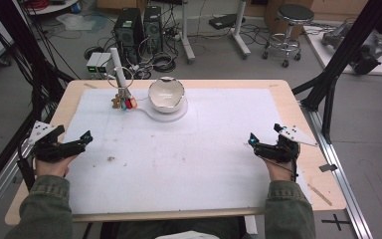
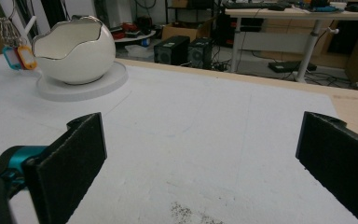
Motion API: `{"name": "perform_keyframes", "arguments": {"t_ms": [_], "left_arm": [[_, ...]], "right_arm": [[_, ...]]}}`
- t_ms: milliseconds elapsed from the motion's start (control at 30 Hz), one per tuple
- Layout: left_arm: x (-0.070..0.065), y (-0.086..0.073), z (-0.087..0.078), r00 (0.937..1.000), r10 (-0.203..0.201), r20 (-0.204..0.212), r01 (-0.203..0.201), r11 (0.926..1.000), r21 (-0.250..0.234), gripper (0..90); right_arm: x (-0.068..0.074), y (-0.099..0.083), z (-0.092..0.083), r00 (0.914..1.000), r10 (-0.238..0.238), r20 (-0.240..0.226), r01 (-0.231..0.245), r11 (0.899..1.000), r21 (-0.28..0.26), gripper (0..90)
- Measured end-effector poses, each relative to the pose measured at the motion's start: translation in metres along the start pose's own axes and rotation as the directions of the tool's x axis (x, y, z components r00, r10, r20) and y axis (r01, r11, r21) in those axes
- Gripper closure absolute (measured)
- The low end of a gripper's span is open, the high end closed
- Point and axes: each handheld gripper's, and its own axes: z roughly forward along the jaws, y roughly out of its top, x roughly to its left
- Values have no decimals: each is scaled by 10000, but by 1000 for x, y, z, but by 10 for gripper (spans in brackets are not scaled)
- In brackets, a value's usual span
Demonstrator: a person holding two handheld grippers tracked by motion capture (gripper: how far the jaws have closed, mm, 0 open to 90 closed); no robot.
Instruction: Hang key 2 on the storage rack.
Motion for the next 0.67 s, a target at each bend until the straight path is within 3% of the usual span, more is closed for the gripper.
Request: {"name": "perform_keyframes", "arguments": {"t_ms": [167,233,400,667], "left_arm": [[1,-8,-3,10000,-55,47,55,10000,-8,16],[0,-10,-4,9999,104,38,-104,9999,112,16],[2,-11,-5,10000,-41,-59,42,10000,5,16],[2,-12,-5,10000,62,31,-62,10000,20,16]], "right_arm": [[0,0,0,10000,-13,-4,13,10000,70,7],[1,-1,0,10000,-16,3,16,10000,82,7],[1,-1,0,9999,-94,65,93,9999,88,7],[2,-1,0,9996,-249,100,247,9996,138,7]]}}
